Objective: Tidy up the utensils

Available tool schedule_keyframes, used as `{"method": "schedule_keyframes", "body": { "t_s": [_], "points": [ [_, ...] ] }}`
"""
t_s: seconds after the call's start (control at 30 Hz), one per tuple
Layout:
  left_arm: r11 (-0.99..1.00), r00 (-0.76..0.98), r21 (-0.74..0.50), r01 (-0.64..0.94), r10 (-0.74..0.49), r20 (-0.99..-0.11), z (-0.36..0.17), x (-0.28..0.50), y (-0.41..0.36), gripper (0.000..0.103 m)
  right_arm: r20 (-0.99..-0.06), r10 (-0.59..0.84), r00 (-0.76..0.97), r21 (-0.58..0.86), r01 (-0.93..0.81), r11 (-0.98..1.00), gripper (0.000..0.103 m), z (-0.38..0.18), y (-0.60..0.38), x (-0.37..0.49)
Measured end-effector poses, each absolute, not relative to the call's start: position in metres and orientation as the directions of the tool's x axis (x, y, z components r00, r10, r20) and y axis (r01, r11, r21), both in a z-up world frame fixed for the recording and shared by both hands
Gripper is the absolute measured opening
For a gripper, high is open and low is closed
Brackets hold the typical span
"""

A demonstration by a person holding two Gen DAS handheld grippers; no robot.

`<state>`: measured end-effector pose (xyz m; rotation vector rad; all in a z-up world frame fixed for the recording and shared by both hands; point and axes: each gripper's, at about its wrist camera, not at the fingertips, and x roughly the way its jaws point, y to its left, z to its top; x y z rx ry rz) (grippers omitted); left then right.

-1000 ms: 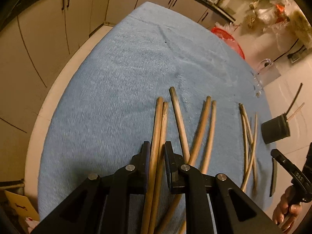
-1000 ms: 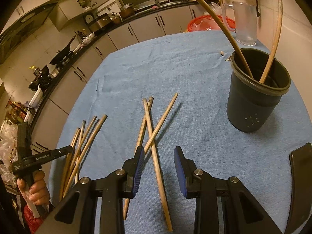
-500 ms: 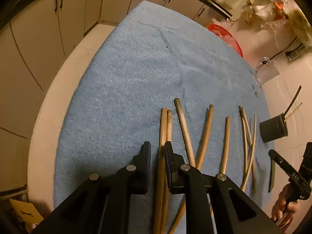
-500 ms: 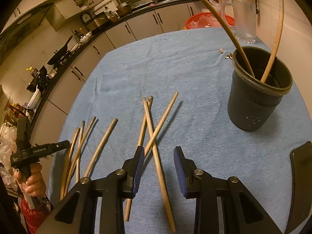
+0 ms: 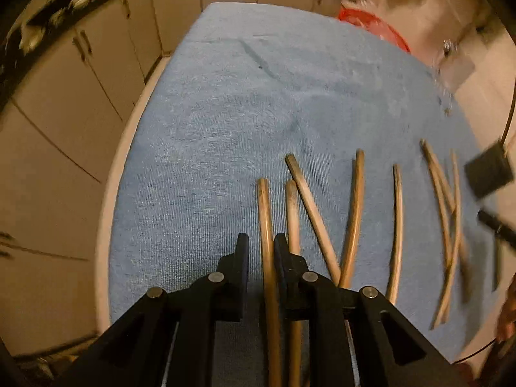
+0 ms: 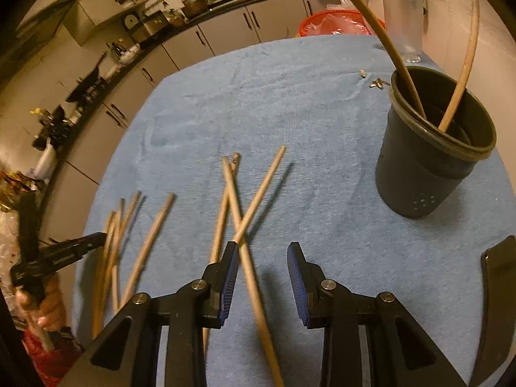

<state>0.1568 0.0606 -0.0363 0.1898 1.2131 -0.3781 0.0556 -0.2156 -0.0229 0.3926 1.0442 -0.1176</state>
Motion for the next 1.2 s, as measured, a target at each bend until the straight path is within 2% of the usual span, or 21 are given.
{"method": "schedule_keyframes", "body": {
  "t_s": [0.1, 0.27, 0.53, 0.57, 0.63, 0.67, 0.73, 0.97, 1.2],
  "points": [
    [0.915, 0.318, 0.004, 0.404, -0.137, -0.938, -0.035, 0.153, 0.055, 0.014, -0.872, 0.088, 0.481, 0.255, 0.294, 0.921, 0.034, -0.026, -0.219, 0.066],
    [0.919, 0.317, -0.002, 0.395, -0.138, -0.938, -0.032, 0.16, 0.054, 0.012, -0.904, 0.056, 0.423, 0.214, 0.336, 0.917, 0.034, -0.032, -0.226, 0.096],
    [0.914, 0.324, 0.016, 0.406, -0.127, -0.937, -0.028, 0.167, 0.048, 0.012, -0.921, 0.124, 0.369, 0.28, 0.408, 0.869, 0.034, -0.054, -0.238, 0.134],
    [0.914, 0.328, 0.019, 0.406, -0.126, -0.936, -0.027, 0.167, 0.048, 0.009, -0.914, 0.122, 0.387, 0.291, 0.415, 0.862, 0.033, -0.053, -0.239, 0.135],
    [0.918, 0.345, 0.019, 0.396, -0.13, -0.93, -0.026, 0.166, 0.046, 0.008, -0.905, 0.144, 0.4, 0.314, 0.4, 0.861, 0.015, -0.053, -0.237, 0.137],
    [0.921, 0.353, 0.012, 0.39, -0.137, -0.926, -0.027, 0.166, 0.046, 0.007, -0.901, 0.163, 0.403, 0.332, 0.394, 0.857, 0.01, -0.054, -0.237, 0.138],
    [0.929, 0.365, -0.026, 0.37, -0.171, -0.915, -0.032, 0.163, 0.046, 0.007, -0.892, 0.173, 0.418, 0.347, 0.388, 0.854, 0.007, -0.055, -0.236, 0.136],
    [0.936, 0.465, -0.148, 0.319, -0.29, -0.837, 0.004, 0.141, 0.071, 0.007, -0.797, 0.183, 0.576, 0.416, 0.302, 0.858, 0.006, -0.01, -0.229, 0.092],
    [0.925, 0.566, -0.184, 0.333, -0.352, -0.746, 0.053, 0.118, 0.069, 0.007, -0.679, 0.153, 0.718, 0.397, 0.184, 0.899, 0.006, 0.04, -0.211, 0.054]
  ]
}}
